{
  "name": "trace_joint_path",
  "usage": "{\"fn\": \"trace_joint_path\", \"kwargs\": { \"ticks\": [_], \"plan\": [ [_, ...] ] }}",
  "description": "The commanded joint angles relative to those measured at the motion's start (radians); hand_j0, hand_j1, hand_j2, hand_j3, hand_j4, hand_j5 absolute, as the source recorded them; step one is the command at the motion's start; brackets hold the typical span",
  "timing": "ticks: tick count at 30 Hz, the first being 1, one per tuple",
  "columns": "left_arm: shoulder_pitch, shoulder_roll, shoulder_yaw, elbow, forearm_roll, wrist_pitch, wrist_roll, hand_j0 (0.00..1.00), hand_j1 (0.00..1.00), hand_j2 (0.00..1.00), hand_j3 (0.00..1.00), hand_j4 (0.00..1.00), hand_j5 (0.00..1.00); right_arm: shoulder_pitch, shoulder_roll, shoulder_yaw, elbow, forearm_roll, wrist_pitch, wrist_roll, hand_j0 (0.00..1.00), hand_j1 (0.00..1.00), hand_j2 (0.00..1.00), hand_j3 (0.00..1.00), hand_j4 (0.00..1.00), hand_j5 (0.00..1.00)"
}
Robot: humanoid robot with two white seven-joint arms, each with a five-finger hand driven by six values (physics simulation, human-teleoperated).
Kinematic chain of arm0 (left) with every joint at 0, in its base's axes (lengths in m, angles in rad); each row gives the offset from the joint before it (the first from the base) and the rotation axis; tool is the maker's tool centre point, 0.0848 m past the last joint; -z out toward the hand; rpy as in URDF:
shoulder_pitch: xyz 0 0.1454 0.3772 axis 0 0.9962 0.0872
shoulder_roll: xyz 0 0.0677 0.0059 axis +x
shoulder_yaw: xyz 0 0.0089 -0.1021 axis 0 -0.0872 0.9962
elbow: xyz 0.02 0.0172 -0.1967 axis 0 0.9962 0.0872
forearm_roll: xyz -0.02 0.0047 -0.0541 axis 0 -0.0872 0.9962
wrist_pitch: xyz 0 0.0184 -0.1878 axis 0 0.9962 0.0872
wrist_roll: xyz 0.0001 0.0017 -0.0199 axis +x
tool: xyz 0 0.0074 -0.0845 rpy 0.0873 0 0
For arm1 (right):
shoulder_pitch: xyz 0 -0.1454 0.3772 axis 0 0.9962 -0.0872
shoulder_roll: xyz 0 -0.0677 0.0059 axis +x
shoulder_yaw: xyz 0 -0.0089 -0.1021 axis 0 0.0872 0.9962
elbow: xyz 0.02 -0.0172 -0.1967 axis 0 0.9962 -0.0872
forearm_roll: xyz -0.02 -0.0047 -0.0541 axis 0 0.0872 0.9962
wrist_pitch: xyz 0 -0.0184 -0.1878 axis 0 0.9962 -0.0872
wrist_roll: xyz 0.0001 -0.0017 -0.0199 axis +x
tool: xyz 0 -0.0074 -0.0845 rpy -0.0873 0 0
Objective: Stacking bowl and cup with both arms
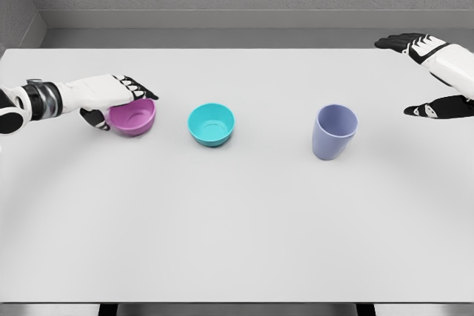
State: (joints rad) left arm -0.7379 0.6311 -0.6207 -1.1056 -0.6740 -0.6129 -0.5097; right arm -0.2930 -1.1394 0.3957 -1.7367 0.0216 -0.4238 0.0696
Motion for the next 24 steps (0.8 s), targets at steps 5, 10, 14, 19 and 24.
{"fn": "trace_joint_path", "kwargs": {
  "ticks": [5,10,14,19,24],
  "plan": [
    [0.002,-0.005,-0.001,-0.005,0.005,0.002,-0.001,1.00,1.00,1.00,1.00,1.00,1.00,-0.003,-0.002,0.000,0.000,-0.005,0.000,-0.001,1.00,1.00,1.00,1.00,1.00,1.00],
    [0.000,-0.007,0.001,-0.008,0.010,0.002,0.000,1.00,1.00,1.00,1.00,1.00,1.00,0.000,-0.002,0.000,-0.001,-0.005,0.000,-0.001,1.00,1.00,1.00,1.00,1.00,1.00],
    [0.002,-0.008,-0.001,-0.010,0.014,0.002,0.000,1.00,1.00,1.00,1.00,1.00,1.00,-0.003,0.000,0.000,0.000,-0.005,0.000,-0.001,1.00,1.00,1.00,1.00,1.00,1.00],
    [0.003,-0.022,-0.002,-0.010,0.013,0.002,0.000,1.00,1.00,1.00,1.00,1.00,1.00,-0.003,0.000,0.000,0.000,-0.005,0.000,-0.001,1.00,1.00,1.00,1.00,1.00,1.00],
    [0.003,-0.022,-0.002,-0.010,0.014,0.002,0.000,1.00,1.00,1.00,1.00,1.00,1.00,-0.003,0.000,0.000,0.003,-0.005,0.000,-0.001,1.00,1.00,1.00,1.00,1.00,1.00]
  ]
}}
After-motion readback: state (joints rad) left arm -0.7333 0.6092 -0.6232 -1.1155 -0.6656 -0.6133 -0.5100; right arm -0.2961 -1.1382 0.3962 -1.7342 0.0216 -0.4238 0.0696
